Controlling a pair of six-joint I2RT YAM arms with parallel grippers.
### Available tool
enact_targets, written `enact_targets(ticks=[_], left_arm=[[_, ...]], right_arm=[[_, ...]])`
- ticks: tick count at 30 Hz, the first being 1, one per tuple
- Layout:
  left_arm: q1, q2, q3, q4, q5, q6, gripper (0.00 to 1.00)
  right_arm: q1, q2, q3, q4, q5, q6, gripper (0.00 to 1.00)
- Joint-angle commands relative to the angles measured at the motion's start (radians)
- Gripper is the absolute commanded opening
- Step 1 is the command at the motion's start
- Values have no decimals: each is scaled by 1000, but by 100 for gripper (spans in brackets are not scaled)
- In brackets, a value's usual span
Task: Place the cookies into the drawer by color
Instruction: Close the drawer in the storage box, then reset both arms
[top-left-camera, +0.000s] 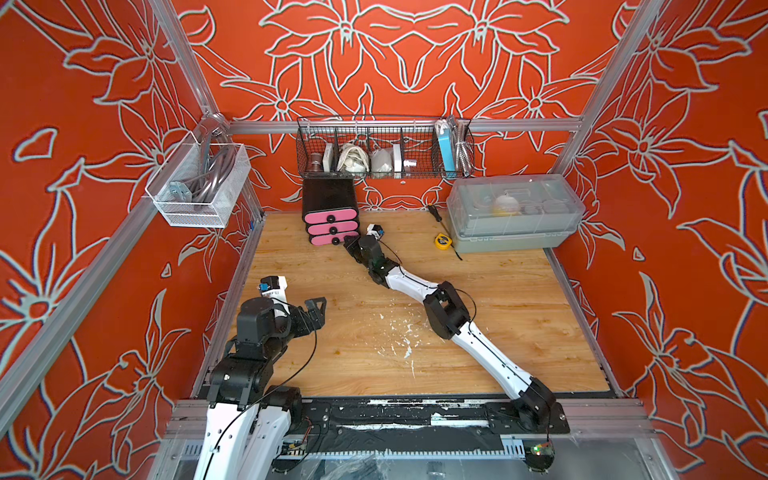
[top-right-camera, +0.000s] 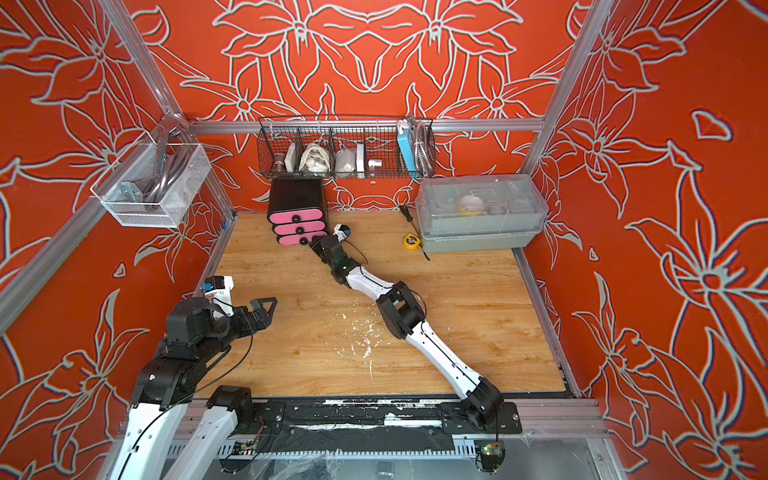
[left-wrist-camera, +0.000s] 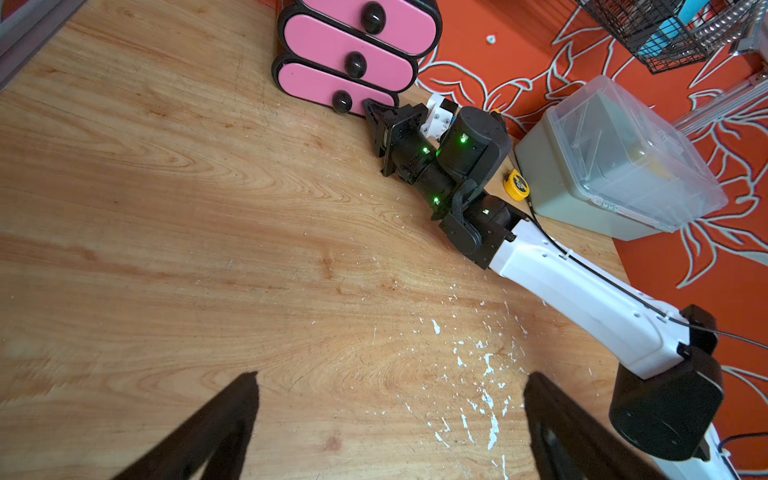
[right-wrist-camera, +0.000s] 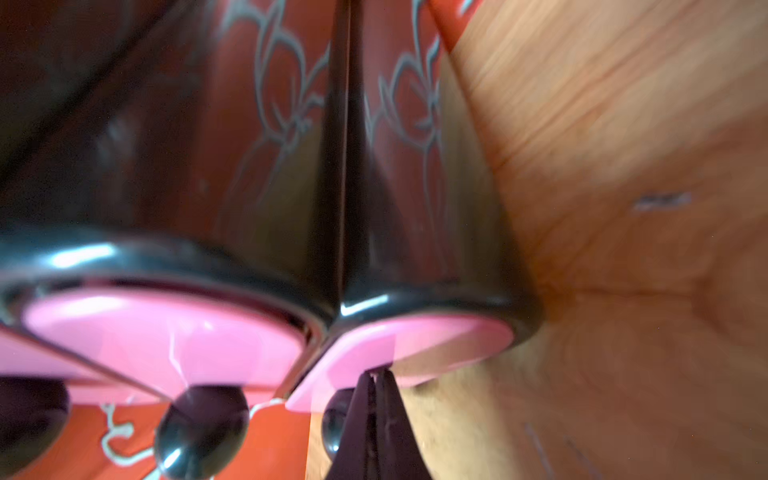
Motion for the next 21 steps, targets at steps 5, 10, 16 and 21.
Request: enact_targets(ticks=[5, 10, 16, 21], left_arm=[[29, 12, -7, 14, 25, 7, 98], [53, 22, -6, 15, 39, 7, 97], [70, 29, -1, 5, 23, 8, 97], [71, 28, 2, -5, -11, 6, 97]], right_arm=[[5, 71, 94, 14, 89, 0, 0], [3, -52, -115, 161, -49, -19, 0], [14, -463, -689, 342, -97, -206, 5], [9, -798, -1106, 396, -122, -374, 12]])
